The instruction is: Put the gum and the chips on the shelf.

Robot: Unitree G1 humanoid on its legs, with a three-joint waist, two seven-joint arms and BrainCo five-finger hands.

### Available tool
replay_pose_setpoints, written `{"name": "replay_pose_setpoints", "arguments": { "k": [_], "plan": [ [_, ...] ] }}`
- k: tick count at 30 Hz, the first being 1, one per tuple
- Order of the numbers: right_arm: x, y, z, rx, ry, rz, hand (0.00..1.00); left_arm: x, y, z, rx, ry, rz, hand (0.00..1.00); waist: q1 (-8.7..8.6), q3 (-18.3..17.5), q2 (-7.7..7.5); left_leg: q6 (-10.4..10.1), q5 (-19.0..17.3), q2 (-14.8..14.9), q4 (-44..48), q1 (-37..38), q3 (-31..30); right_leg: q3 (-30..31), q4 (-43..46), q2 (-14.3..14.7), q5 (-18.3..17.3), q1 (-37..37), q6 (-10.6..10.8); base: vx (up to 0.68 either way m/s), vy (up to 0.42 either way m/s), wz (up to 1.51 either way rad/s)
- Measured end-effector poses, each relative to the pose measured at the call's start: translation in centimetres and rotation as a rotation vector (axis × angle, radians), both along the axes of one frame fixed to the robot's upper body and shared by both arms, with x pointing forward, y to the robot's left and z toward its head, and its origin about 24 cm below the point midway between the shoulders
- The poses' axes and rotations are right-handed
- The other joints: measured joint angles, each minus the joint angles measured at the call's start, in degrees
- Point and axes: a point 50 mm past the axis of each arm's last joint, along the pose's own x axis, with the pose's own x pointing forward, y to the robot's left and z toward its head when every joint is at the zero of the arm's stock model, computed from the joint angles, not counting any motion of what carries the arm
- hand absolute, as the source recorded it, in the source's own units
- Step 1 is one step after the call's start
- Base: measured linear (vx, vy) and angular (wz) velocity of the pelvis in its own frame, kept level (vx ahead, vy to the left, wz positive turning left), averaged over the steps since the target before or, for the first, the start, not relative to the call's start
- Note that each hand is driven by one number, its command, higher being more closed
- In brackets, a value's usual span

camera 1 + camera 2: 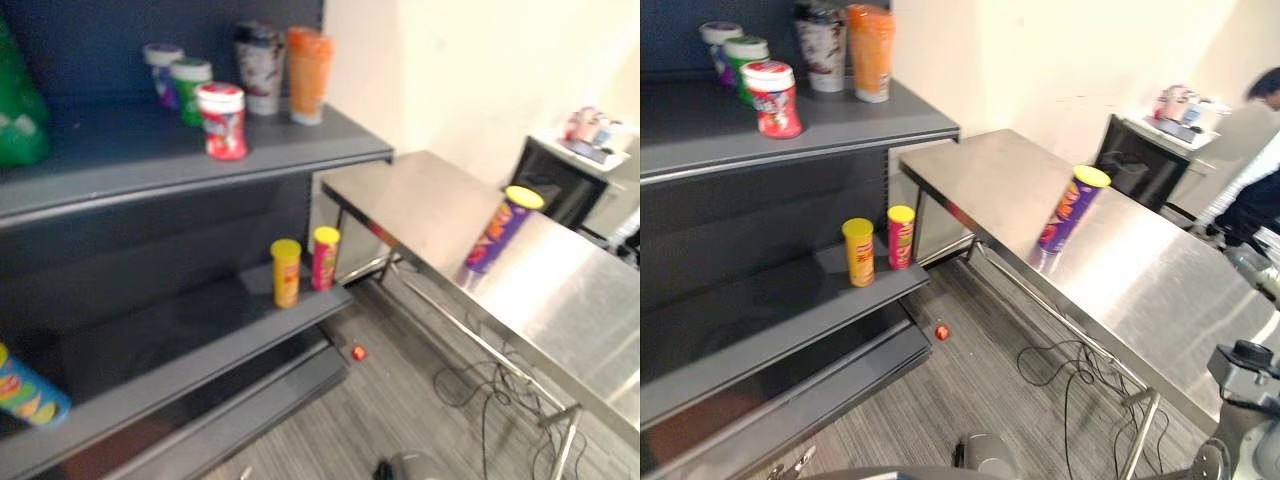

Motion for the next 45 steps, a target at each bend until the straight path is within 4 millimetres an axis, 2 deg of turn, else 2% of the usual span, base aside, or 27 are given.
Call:
{"name": "replay_pose_setpoints", "arguments": {
  "k": [1, 2, 3, 4, 5, 6, 7, 10, 13, 14, 17, 19, 20, 21, 22, 23, 24, 25, 26, 28, 30, 31, 32, 34, 35, 38, 45],
  "plan": [
    [0.1, 0.3, 0.6, -0.025, -0.032, 0.013, 0.00, -0.7, 0.0, -0.1, 0.000, 0.023, -0.017, 0.00, -0.02, 0.03, -0.45, 0.33, -0.47, -1.65, 1.09, 0.55, 4.85, -5.51, 2.32, -3.91, -4.65, 0.50, -1.49, -0.11, 0.034, -1.46],
    [0.4, 0.2, 0.7, -0.022, -0.045, 0.018, 0.00, -0.8, 0.2, -0.1, 0.004, 0.030, -0.021, 0.00, -0.13, 0.46, -1.44, 0.39, -1.05, -2.33, 2.00, 0.94, 6.63, -8.58, 0.53, -4.12, -4.82, 0.08, -1.55, -0.16, 0.042, -2.27],
    [1.6, 0.0, 0.7, 0.000, -0.040, 0.043, 0.00, -1.3, -0.3, -0.5, -0.023, 0.070, -0.028, 0.00, 0.06, 0.39, 0.35, 2.13, -2.18, -2.89, 0.87, 0.31, 8.77, -12.30, -6.81, -1.94, -2.80, 0.14, -2.00, -0.14, 0.024, -2.26],
    [2.3, -0.3, 0.6, 0.020, -0.035, 0.043, 0.00, -1.3, -0.6, -0.7, -0.037, 0.089, -0.040, 0.00, 1.28, 0.12, 1.89, 2.66, -1.69, -3.36, -1.92, -0.22, 10.17, -12.47, -18.37, 1.91, 1.34, 2.01, -0.77, -0.17, -0.028, -2.84],
    [3.1, -0.3, 1.0, 0.029, -0.061, 0.061, 0.00, -1.0, -1.1, -0.8, -0.053, 0.088, -0.066, 0.00, 1.65, 0.45, 2.56, 1.66, 0.26, -3.59, -3.40, 0.86, 16.76, -18.97, -13.40, -0.15, -5.55, 1.79, -2.61, -0.10, -0.045, -2.15],
    [3.3, -0.2, 1.2, 0.024, -0.066, 0.074, 0.00, -0.2, -1.0, -0.7, -0.047, 0.071, -0.088, 0.00, 1.09, 0.66, 1.78, 1.55, 0.45, -4.76, -3.33, 0.92, 18.65, -22.89, -8.97, -3.18, -9.69, 1.88, -1.92, -0.09, -0.100, -2.38],
    [4.2, 0.4, 1.6, 0.005, -0.072, 0.123, 0.00, 0.3, -0.4, -0.5, -0.031, 0.057, -0.117, 0.00, 1.29, 0.92, 0.14, 1.06, 0.58, -6.23, -2.61, 2.79, 24.46, -31.54, -10.41, -5.73, -13.49, 4.24, 1.71, -0.07, -0.122, -1.87],
    [5.0, 0.9, 1.9, -0.031, -0.050, 0.165, 0.00, 2.2, -1.1, -0.4, -0.048, 0.008, -0.169, 0.00, 0.85, 1.61, 2.55, 0.61, 1.01, -4.72, -2.32, 4.03, 30.59, -31.69, -16.49, -0.18, -9.85, 3.53, 0.71, -0.04, -0.100, -1.31],
    [5.2, 0.6, 2.1, -0.065, -0.029, 0.156, 0.00, 4.6, -2.4, -0.1, -0.057, -0.059, -0.244, 0.00, -1.33, 1.61, 2.78, 0.12, 1.68, -3.99, -1.63, 4.61, 33.75, -27.89, -17.31, 2.43, -9.20, 1.45, -0.13, 0.00, -0.043, -0.76],
    [5.0, 0.4, 1.8, -0.071, -0.002, 0.140, 0.00, 5.3, -3.1, -0.1, -0.068, -0.075, -0.268, 0.00, -2.41, 1.65, 2.83, 0.09, 1.70, -2.34, 0.91, 4.56, 33.70, -27.75, -17.46, 3.29, -9.22, 1.49, -0.16, 0.00, -0.020, -0.55],
    [4.6, 0.2, 1.1, -0.077, 0.046, 0.126, 0.00, 6.4, -3.7, 0.1, -0.072, -0.102, -0.305, 0.00, -3.17, 1.72, 2.75, 0.58, 2.01, 1.87, 8.64, 4.85, 33.85, -26.20, -17.22, 4.93, -9.88, 1.54, -1.17, -0.02, 0.008, -0.58],
    [4.1, 0.2, 1.0, -0.074, 0.054, 0.141, 0.00, 6.7, -3.6, 0.3, -0.058, -0.120, -0.306, 0.00, -3.05, 2.11, 2.63, 3.94, 4.29, 6.41, 17.67, 4.93, 33.24, -23.28, -17.37, 6.63, -10.34, 2.05, -1.86, 0.01, 0.003, -0.82],
    [3.9, 0.3, 1.0, -0.072, 0.050, 0.149, 0.00, 6.8, -3.4, 0.3, -0.050, -0.125, -0.304, 0.00, -3.06, 2.82, 2.49, 6.64, 6.48, 8.72, 22.18, 4.75, 31.54, -22.05, -17.78, 7.43, -10.49, 3.05, -2.11, 0.08, -0.041, -0.87],
    [3.7, 0.6, 1.1, -0.076, 0.042, 0.165, 0.00, 6.4, -3.2, 0.3, -0.041, -0.124, -0.287, 0.00, -2.76, 4.08, 1.75, 11.49, 12.32, 12.21, 30.52, 1.47, 22.13, -19.50, -19.38, 8.98, -11.26, 5.32, -3.21, 0.07, -0.040, -0.69],
    [3.7, 0.6, 1.2, -0.076, 0.039, 0.170, 0.00, 6.3, -3.2, 0.3, -0.041, -0.125, -0.282, 0.00, -2.62, 4.31, 1.42, 12.03, 12.64, 12.44, 31.63, 0.29, 19.93, -19.22, -19.61, 9.27, -11.36, 5.54, -3.39, 0.06, -0.027, -0.73],
    [3.9, 1.1, 1.1, -0.064, 0.025, 0.213, 0.00, 6.4, -3.0, 0.5, -0.030, -0.138, -0.265, 0.00, -1.73, 4.38, 1.44, 11.65, 9.25, 10.57, 35.57, -6.32, 7.77, -17.22, -20.56, 10.17, -11.57, 6.12, -3.88, 0.04, 0.006, -0.46],
    [4.0, 1.3, 1.1, -0.060, 0.023, 0.233, 0.00, 6.7, -2.7, 0.7, -0.017, -0.159, -0.259, 0.00, -1.16, 4.43, 1.40, 10.42, 7.19, 8.06, 36.04, -9.44, 1.80, -16.05, -21.04, 10.33, -11.51, 6.51, -3.98, 0.05, 0.009, -0.77],
    [4.5, 1.9, 1.0, -0.061, 0.029, 0.275, 0.00, 7.0, -2.3, 1.1, 0.002, -0.186, -0.227, 0.00, 0.31, 5.21, -0.13, 8.06, 3.32, 2.92, 34.71, -13.56, -7.07, -14.00, -22.50, 10.44, -11.05, 7.78, -3.76, 0.08, 0.033, -0.89],
    [4.7, 2.2, 1.0, -0.067, 0.026, 0.300, 0.00, 6.8, -1.6, 1.2, 0.017, -0.193, -0.182, 0.00, 1.87, 5.04, -0.04, 7.55, 0.62, 0.33, 30.66, -15.41, -9.35, -12.61, -24.38, 10.50, -10.18, 9.42, -3.54, 0.09, 0.033, -0.85],
    [4.8, 2.2, 1.6, -0.066, -0.015, 0.318, 0.00, 5.9, -1.2, 1.2, 0.025, -0.193, -0.133, 0.00, 1.62, 5.52, -0.90, 7.87, -0.55, -0.81, 21.43, -18.39, -9.60, -11.89, -26.80, 10.34, -9.42, 11.42, -2.49, 0.14, 0.052, -0.34],
    [5.9, 2.4, 1.9, -0.035, -0.056, 0.360, 0.00, 6.1, -1.0, 1.5, 0.032, -0.211, -0.113, 0.00, 1.89, 5.48, -1.14, 6.10, 0.52, -4.82, 10.52, -20.40, -15.08, -10.06, -27.61, 9.37, -8.25, 11.62, -0.56, 0.15, 0.108, -0.47],
    [7.3, 2.6, 1.7, -0.005, -0.040, 0.393, 0.00, 6.2, -1.5, 1.4, 0.025, -0.217, -0.102, 0.00, 3.03, 5.13, -0.36, 4.13, 3.06, -7.99, 1.88, -20.23, -19.30, -8.30, -28.61, 8.71, -7.17, 11.80, 0.67, 0.14, 0.181, -0.66],
    [7.7, 2.6, 1.4, 0.005, -0.026, 0.396, 0.00, 6.2, -1.8, 1.4, 0.017, -0.217, -0.099, 0.00, 3.38, 5.20, -0.43, 4.34, 4.59, -8.42, -0.33, -20.06, -19.59, -7.73, -29.09, 8.55, -6.80, 12.07, 0.96, 0.16, 0.198, -0.56],
    [8.6, 2.6, 0.4, 0.049, 0.022, 0.410, 0.00, 6.2, -2.3, 1.2, 0.001, -0.214, -0.099, 0.00, 3.54, 4.95, 1.18, 4.51, 11.58, -10.07, -4.95, -18.25, -19.26, -7.23, -29.63, 7.63, -6.28, 13.70, 2.66, 0.24, 0.244, -0.13],
    [9.1, 2.9, -0.2, 0.077, 0.047, 0.426, 0.00, 6.2, -2.4, 1.2, 0.000, -0.210, -0.111, 0.00, 3.48, 4.70, 0.38, 5.31, 12.55, -12.12, -7.90, -17.06, -18.91, -7.06, -29.73, 6.06, -5.61, 13.50, 3.92, 0.23, 0.251, 0.04],
    [10.1, 2.8, -1.1, 0.099, 0.105, 0.437, 0.00, 6.3, -1.9, 1.3, 0.010, -0.205, -0.140, 0.00, 3.86, 4.56, -1.73, 7.46, 14.96, -16.85, -14.65, -14.96, -18.57, -7.81, -31.61, 2.57, -4.72, 13.72, 5.74, 0.19, 0.264, 0.26],
    [13.2, 3.7, -1.6, 0.133, 0.193, 0.499, 0.00, 6.8, -2.2, 1.5, 0.005, -0.220, -0.197, 0.00, 5.65, 4.18, -2.34, 9.59, 16.49, -21.42, -19.61, -13.86, -22.13, -11.20, -32.40, -0.67, -4.10, 15.06, 6.76, 0.09, 0.137, 0.34]
  ]
}}
